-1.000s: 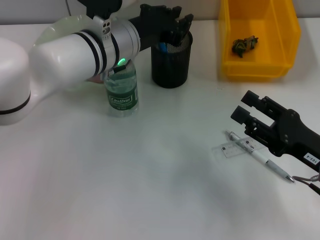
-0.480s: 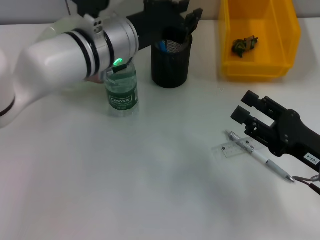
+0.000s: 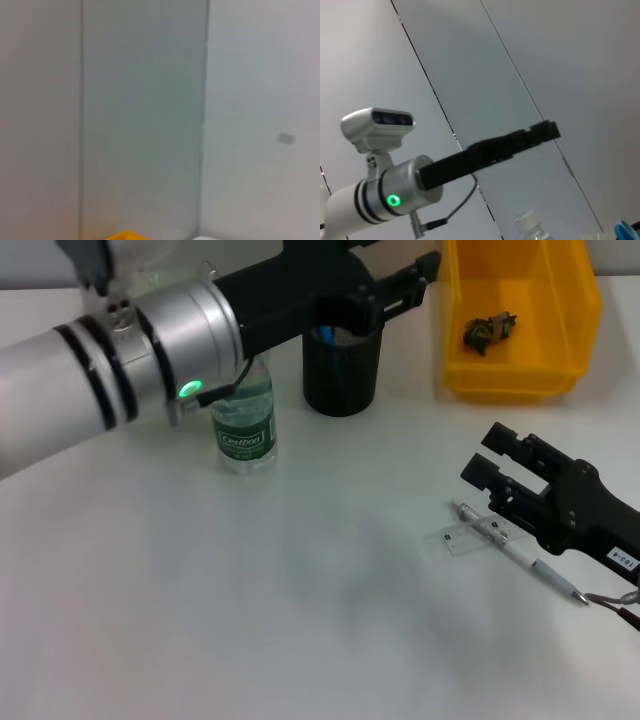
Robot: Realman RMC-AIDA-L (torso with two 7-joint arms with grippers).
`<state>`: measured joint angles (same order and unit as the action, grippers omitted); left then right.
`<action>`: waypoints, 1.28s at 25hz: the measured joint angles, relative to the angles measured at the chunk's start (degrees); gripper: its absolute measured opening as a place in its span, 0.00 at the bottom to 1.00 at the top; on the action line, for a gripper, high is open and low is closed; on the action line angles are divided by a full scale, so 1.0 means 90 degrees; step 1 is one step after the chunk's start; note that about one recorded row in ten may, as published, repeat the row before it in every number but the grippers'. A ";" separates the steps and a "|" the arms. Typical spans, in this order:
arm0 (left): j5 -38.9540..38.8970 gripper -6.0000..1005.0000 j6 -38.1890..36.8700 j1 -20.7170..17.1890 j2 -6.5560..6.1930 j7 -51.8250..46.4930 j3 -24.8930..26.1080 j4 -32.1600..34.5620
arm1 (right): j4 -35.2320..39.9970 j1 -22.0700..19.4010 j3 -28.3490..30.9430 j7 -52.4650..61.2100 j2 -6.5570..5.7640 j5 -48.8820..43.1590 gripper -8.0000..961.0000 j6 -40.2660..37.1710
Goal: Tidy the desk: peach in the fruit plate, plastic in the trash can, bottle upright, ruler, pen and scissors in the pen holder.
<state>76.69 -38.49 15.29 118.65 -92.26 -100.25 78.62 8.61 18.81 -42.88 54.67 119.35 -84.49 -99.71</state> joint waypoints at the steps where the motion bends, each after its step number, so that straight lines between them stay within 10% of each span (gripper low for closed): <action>1: 0.0000 0.60 0.0000 0.0000 0.0000 0.0000 0.0000 0.0000 | 0.0000 0.0000 0.0000 0.0000 0.0000 0.0000 0.69 0.0000; 11: -0.0439 0.64 -0.2103 -0.0085 -0.0017 0.0084 0.1210 -0.0891 | 0.0012 -0.0042 -0.0020 0.0000 -0.0005 -0.0042 0.69 -0.0099; 20: -0.1235 0.64 -0.6023 0.0134 -0.0037 0.2081 0.3140 -0.3393 | 0.0040 -0.0093 -0.0047 0.0062 -0.0034 -0.0066 0.69 -0.0217; 32: 0.0308 0.63 -0.6938 0.0247 -0.0146 0.2153 0.3373 -0.3911 | 0.0616 -0.0237 -0.0027 0.0504 -0.0068 -0.0520 0.69 -0.0306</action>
<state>79.46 -100.93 17.51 117.33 -72.89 -69.89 43.42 14.15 16.68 -43.13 59.21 118.74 -89.17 -102.47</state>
